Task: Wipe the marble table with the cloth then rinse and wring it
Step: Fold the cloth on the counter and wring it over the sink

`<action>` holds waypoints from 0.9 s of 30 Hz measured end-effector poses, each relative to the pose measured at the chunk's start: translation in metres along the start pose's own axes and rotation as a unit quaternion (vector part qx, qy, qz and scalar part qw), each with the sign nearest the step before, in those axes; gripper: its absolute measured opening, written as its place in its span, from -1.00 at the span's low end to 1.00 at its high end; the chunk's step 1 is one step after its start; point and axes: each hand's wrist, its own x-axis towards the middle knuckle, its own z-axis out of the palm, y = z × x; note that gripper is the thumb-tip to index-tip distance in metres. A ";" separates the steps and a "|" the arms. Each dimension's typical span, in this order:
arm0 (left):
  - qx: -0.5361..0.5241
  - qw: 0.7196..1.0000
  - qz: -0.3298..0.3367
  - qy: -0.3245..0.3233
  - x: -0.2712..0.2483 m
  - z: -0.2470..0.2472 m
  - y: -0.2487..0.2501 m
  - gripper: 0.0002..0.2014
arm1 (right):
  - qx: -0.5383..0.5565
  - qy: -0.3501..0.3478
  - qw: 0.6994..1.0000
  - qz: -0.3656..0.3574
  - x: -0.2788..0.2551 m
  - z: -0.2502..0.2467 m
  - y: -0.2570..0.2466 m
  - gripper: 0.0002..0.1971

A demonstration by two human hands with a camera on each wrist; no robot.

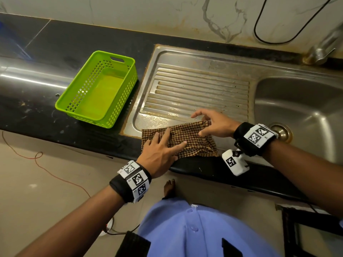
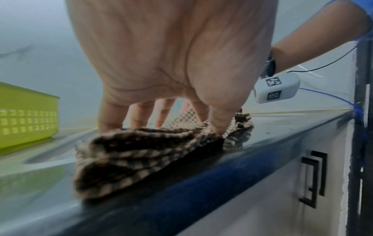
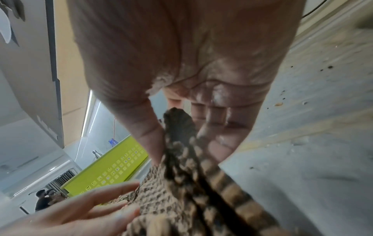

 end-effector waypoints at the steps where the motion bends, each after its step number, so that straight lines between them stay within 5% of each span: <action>1: 0.005 1.000 0.000 -0.010 -0.001 0.002 0.003 -0.41 | 0.021 0.017 1.000 0.007 0.000 0.000 0.000 -0.43; 7: -0.034 0.999 0.023 -0.031 -0.005 -0.009 -0.001 -0.50 | 0.010 0.080 0.997 0.010 -0.003 0.002 -0.013 -0.58; 10: -0.109 0.990 0.029 0.082 -0.015 -0.021 -0.018 -0.61 | -0.064 0.100 0.993 -0.022 -0.004 0.003 -0.036 -0.58; 13: -0.139 0.972 -0.073 0.173 -0.026 -0.021 -0.039 -0.78 | -0.010 0.043 0.999 -0.010 -0.001 0.008 -0.068 -0.56; 17: -0.213 0.958 -0.137 0.137 -0.033 -0.007 -0.051 -0.74 | 0.077 -0.029 0.997 -0.010 0.014 0.028 -0.109 -0.60; 22: -0.342 0.906 -0.187 0.165 -0.032 -0.007 -0.052 -0.75 | 0.200 -0.017 0.978 0.048 0.042 0.068 -0.135 -0.70; 27: -0.421 0.869 -0.191 0.177 -0.041 -0.012 -0.052 -0.79 | 0.177 -0.042 0.982 0.060 0.051 0.084 -0.131 -0.46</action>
